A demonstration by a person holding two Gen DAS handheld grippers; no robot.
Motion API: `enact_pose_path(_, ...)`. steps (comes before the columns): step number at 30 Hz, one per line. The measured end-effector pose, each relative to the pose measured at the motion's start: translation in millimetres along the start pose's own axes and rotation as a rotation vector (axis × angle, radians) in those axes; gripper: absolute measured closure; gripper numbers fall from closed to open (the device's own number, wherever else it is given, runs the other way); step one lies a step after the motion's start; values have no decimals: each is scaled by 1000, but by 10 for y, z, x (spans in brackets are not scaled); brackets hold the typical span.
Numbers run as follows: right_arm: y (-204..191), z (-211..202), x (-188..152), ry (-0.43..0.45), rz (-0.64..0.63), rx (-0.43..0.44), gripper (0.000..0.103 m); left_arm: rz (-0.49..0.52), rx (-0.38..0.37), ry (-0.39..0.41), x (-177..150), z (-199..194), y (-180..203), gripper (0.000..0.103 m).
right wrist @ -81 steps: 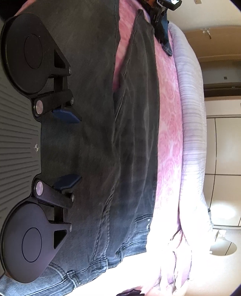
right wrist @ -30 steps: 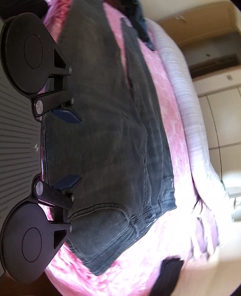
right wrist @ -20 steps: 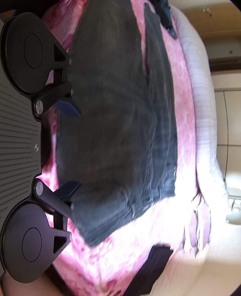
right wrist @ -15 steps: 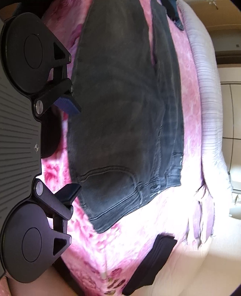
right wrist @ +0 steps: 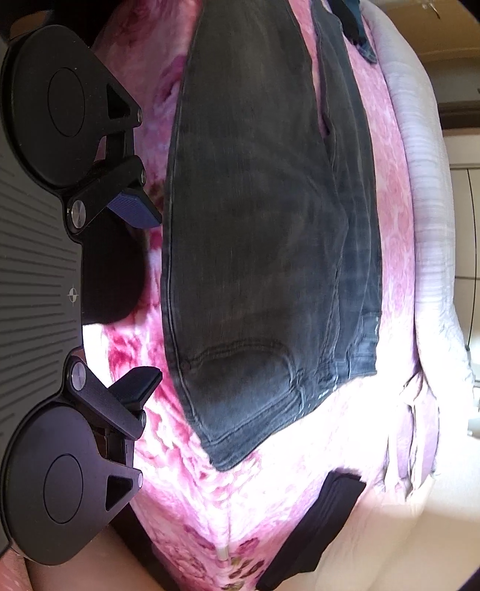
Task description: Fold clothes
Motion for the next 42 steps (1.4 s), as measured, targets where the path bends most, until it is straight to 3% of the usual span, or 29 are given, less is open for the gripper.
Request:
enact_pose_path(7, -376, -180, 20, -1, -118, 8, 18, -23, -2, 13, -1, -212, -108, 34)
enact_pose_path(22, -1033, -538, -84, 11, -248, 51, 18, -72, -23, 66, -109, -755, -183, 33)
enact_pose_path(37, -1132, -650, -293, -15, -292, 108, 18, -73, 19, 47, -329, -1063, -182, 31)
enact_pose_path(42, -1077, -577, -221, 23, -324, 102, 18, -25, 42, 102, -323, -992, -182, 30)
Point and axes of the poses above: each gripper's, at about its wrist camera, not at the fingertips, and z roughly the way its jaws point, y to its right, x to its top, the point moved 2 cm from there along z, roughly the way its jaws point, and after that the axes turned 7 degrees about x, right-handed, at the moved point
